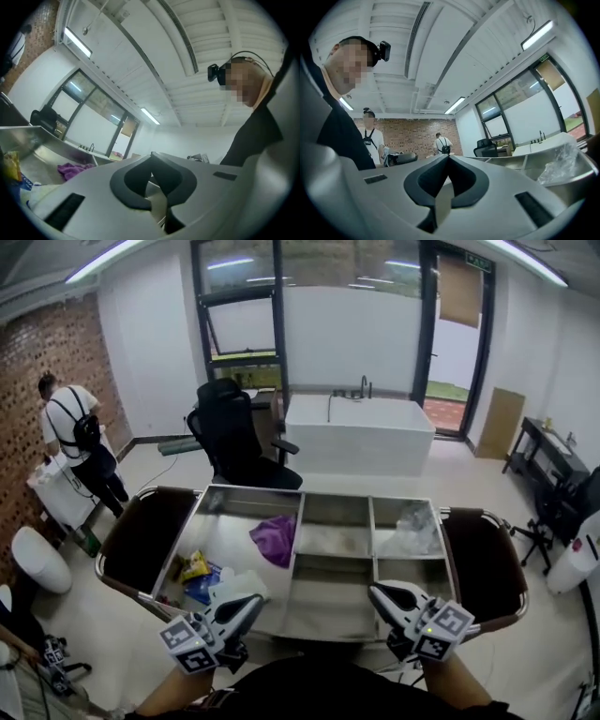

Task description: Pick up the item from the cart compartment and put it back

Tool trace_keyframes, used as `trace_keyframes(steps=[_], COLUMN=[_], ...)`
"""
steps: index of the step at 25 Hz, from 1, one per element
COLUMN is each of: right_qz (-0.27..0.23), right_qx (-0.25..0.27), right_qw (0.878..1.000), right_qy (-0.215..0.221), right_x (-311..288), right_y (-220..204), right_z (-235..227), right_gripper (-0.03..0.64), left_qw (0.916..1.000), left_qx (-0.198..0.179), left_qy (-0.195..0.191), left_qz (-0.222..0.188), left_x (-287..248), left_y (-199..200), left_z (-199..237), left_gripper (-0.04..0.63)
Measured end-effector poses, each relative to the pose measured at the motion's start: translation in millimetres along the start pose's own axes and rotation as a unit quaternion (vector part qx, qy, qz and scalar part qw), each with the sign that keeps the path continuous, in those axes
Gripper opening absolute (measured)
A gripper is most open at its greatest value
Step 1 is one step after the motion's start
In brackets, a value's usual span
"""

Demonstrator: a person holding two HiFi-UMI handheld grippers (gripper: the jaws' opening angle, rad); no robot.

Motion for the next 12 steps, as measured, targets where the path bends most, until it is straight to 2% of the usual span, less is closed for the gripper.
trace_keyframes(steps=[4, 9, 12], right_qz=[0.01, 0.024, 0.013], right_qx=[0.008, 0.001, -0.003], right_qw=[1.0, 1.0, 1.0], right_qy=[0.017, 0.015, 0.015], right_x=[-8, -3, 1], right_y=[-1, 2, 9], right_z=[3, 0, -2], right_gripper=[-0.012, -0.012, -0.012], left_qw=[0.9999, 0.9996, 0.9996], left_qx=[0.011, 0.021, 0.024], left_qy=[-0.001, -0.013, -0.014], left_qz=[-0.01, -0.013, -0.011], left_x=[6, -10, -18], left_y=[-6, -8, -9], left_z=[4, 4, 6], left_gripper=[-0.003, -0.003, -0.003])
Point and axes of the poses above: the fingertips, and each gripper's own axes: x backward along the fingers, z to its left, y out of its top, the point moved 10 cm from there along x, backward along the fingers, and after that the axes turned 11 degrees about x, right-handed, at the moved point
